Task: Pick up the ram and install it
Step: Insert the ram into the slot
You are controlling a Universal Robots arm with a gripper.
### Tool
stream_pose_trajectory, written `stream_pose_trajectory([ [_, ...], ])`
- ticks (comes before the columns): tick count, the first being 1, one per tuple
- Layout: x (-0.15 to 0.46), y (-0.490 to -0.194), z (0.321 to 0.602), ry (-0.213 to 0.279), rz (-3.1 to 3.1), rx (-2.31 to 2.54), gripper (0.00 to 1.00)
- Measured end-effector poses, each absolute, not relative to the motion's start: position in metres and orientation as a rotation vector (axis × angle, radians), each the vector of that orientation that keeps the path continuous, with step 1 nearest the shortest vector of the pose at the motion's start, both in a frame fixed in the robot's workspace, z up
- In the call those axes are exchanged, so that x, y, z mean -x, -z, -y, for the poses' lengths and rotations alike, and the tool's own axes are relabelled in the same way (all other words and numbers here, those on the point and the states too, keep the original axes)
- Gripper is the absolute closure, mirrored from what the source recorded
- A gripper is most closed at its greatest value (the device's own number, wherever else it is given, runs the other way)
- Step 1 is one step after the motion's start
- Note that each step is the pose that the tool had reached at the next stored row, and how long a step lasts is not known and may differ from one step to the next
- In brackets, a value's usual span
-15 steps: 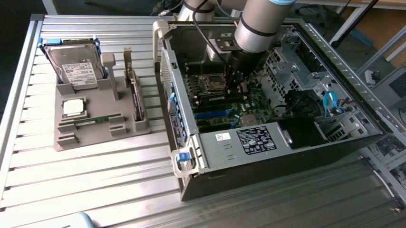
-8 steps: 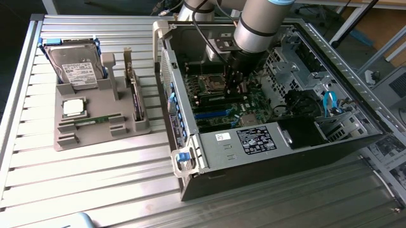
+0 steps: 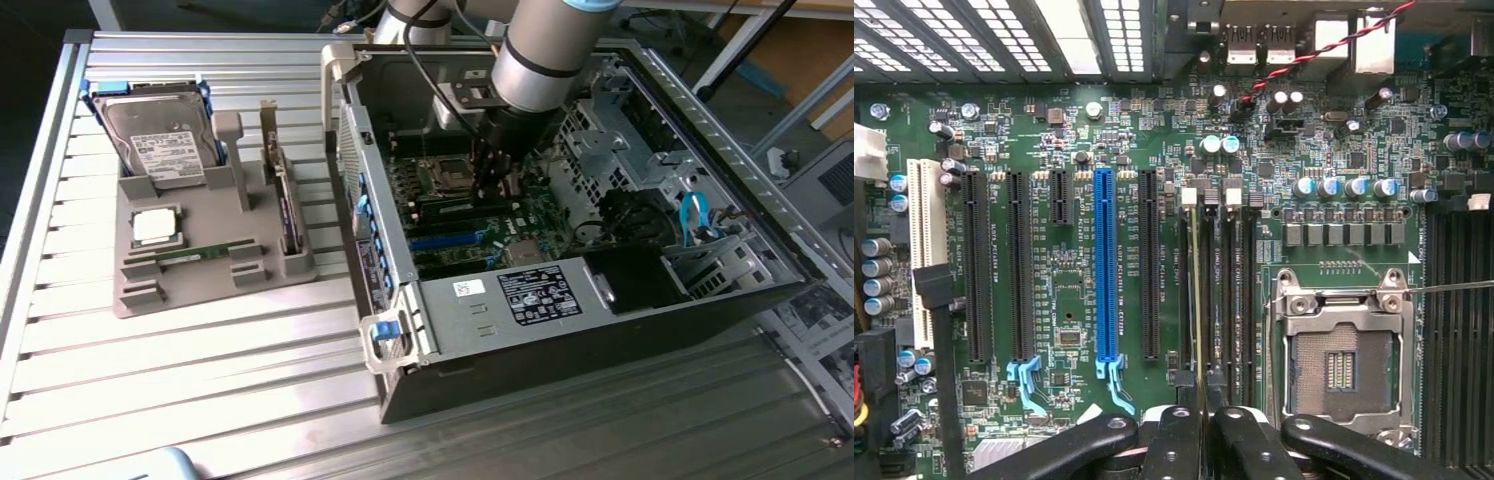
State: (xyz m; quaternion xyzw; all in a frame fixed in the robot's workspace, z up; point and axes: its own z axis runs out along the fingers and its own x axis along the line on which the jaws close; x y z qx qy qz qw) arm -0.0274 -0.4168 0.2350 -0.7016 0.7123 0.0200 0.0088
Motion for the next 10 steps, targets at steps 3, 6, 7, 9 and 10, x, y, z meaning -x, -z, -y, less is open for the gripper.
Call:
stream_pose_trajectory([
  [3,0.0273,-0.2350,0.4171,-0.062,-2.226,2.191,0.88],
  [6,0.0273,-0.2350,0.4174,-0.062,-2.226,2.192,0.88],
  [7,0.0273,-0.2350,0.4177,-0.062,-2.226,2.192,0.88],
  [9,0.0273,-0.2349,0.4182,-0.061,-2.226,2.192,0.88],
  [10,0.0273,-0.2349,0.4183,-0.061,-2.226,2.192,0.88],
])
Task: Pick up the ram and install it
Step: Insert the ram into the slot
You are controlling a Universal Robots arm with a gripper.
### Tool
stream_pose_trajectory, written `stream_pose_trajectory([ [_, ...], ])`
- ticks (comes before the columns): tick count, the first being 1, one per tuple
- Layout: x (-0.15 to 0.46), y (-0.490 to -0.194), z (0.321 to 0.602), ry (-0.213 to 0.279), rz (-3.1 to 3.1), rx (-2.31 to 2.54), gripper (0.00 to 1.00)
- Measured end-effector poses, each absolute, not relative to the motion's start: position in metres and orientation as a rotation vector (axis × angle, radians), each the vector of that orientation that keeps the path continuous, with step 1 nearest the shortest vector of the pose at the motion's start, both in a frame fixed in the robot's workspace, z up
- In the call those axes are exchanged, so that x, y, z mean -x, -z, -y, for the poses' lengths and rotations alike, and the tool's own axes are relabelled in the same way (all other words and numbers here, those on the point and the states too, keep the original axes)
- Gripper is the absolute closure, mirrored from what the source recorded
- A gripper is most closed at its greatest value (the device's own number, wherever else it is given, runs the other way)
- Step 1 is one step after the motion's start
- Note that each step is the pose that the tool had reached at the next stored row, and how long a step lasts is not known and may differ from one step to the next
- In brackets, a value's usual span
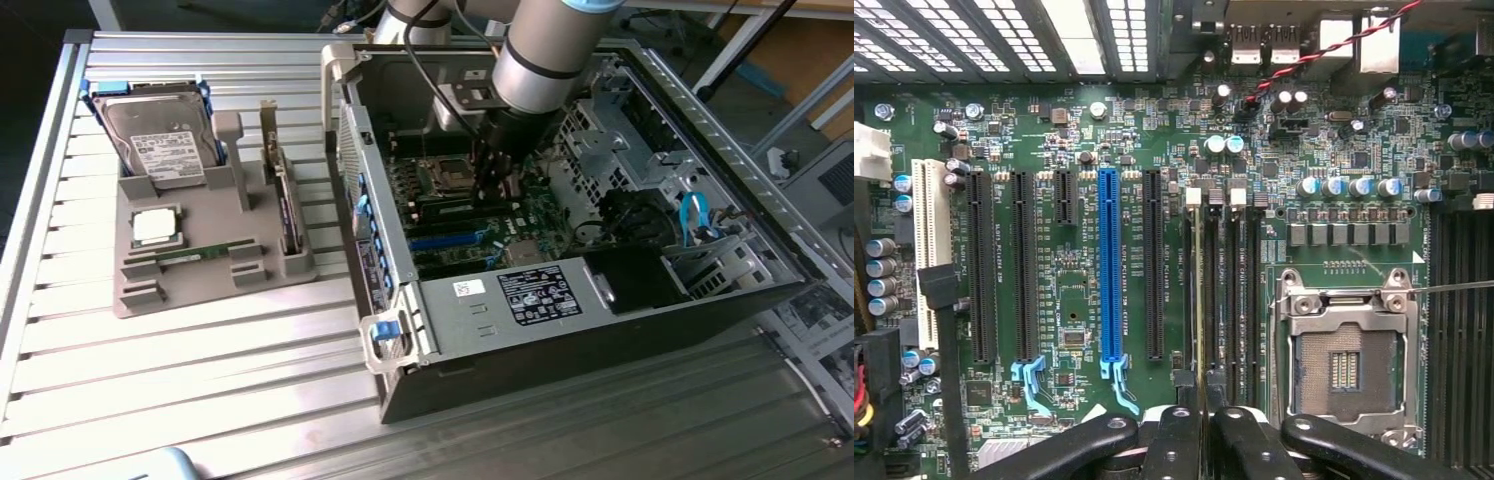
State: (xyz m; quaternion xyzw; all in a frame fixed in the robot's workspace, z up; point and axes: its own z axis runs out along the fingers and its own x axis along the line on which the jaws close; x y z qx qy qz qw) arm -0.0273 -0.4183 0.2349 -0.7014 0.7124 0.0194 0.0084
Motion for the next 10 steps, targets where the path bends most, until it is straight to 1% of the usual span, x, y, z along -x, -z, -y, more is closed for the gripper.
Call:
stream_pose_trajectory([
  [10,0.0274,-0.2338,0.4185,-0.061,-2.227,2.192,0.88],
])
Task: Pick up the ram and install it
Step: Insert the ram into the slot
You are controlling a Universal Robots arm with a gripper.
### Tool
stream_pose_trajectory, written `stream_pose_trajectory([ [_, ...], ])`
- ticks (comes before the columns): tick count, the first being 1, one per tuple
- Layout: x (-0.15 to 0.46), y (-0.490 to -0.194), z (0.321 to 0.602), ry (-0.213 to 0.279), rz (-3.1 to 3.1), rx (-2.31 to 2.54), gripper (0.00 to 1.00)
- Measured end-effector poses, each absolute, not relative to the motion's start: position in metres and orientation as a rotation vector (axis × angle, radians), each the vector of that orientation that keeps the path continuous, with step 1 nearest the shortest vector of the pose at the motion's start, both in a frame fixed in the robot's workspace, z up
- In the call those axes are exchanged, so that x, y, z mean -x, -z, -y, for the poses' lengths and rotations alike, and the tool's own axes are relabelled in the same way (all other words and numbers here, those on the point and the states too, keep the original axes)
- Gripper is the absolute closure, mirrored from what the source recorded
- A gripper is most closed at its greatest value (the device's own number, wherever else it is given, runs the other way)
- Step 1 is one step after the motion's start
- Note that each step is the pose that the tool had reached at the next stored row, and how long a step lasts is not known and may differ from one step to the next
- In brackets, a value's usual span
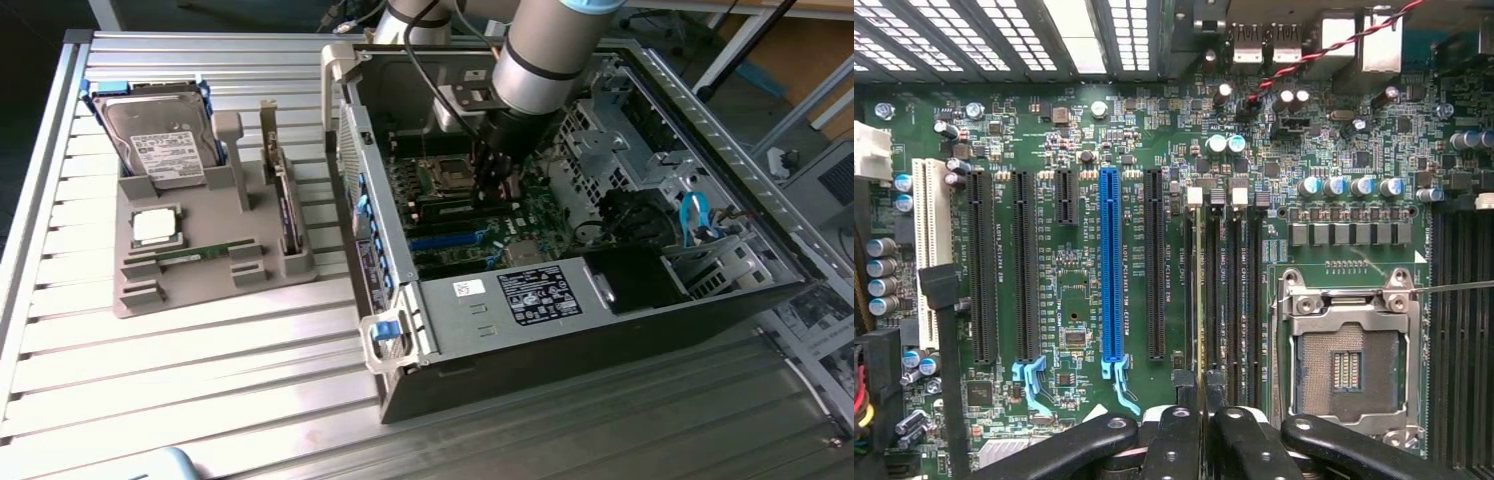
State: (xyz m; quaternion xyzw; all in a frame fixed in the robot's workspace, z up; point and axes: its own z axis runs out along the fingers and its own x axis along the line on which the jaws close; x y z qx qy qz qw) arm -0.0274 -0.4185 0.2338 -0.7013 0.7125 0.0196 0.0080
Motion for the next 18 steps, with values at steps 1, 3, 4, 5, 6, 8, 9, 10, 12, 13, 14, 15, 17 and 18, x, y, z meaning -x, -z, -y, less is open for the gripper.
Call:
stream_pose_trajectory([
  [1,0.0275,-0.2334,0.4185,-0.062,-2.227,2.192,0.88],
  [3,0.0274,-0.2332,0.4184,-0.061,-2.227,2.191,0.88],
  [4,0.0274,-0.2332,0.4184,-0.061,-2.227,2.192,0.88],
  [5,0.0273,-0.2331,0.4184,-0.061,-2.227,2.192,0.88],
  [6,0.0273,-0.2331,0.4184,-0.061,-2.227,2.192,0.88],
  [8,0.0273,-0.2331,0.4184,-0.061,-2.227,2.192,0.88],
  [9,0.0273,-0.2331,0.4184,-0.061,-2.227,2.192,0.87],
  [10,0.0274,-0.2331,0.4184,-0.061,-2.227,2.192,0.87],
  [12,0.0273,-0.2331,0.4184,-0.061,-2.227,2.192,0.75],
  [13,0.0273,-0.2331,0.4184,-0.061,-2.227,2.192,0.75],
  [14,0.0273,-0.2331,0.4184,-0.061,-2.227,2.192,0.69],
  [15,0.0273,-0.2331,0.4184,-0.061,-2.227,2.192,0.69],
  [17,0.0273,-0.2331,0.4184,-0.061,-2.227,2.192,0.62],
  [18,0.0273,-0.2331,0.4184,-0.061,-2.227,2.192,0.62],
])
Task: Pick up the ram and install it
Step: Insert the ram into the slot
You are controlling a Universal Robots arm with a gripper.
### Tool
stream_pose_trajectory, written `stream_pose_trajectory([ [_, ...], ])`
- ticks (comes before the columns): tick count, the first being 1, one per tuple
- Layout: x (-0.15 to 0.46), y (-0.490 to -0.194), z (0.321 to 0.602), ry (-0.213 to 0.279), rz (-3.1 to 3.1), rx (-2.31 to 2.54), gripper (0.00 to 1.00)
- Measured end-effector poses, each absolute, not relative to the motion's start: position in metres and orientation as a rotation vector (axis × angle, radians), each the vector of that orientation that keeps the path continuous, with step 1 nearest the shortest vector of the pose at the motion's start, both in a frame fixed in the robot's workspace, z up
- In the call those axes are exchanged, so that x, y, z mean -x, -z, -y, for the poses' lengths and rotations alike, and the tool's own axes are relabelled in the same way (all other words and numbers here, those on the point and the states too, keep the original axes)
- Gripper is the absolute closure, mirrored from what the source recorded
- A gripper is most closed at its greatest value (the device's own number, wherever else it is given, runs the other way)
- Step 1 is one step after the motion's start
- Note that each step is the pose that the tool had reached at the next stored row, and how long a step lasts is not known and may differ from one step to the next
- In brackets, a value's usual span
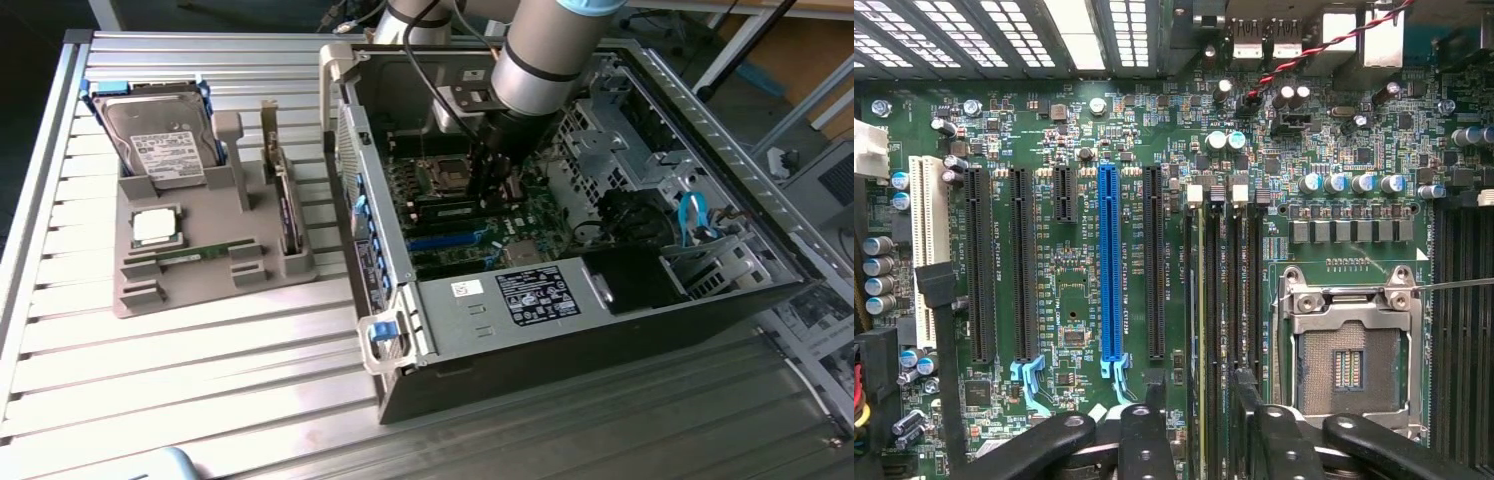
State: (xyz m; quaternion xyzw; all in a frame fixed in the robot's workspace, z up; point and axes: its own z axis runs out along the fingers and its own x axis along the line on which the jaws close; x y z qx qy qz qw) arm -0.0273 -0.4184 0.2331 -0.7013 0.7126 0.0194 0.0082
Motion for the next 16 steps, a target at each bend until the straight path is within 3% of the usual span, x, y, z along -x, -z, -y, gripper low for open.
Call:
stream_pose_trajectory([
  [16,0.0273,-0.2370,0.4184,-0.059,-2.228,2.193,0.62],
])
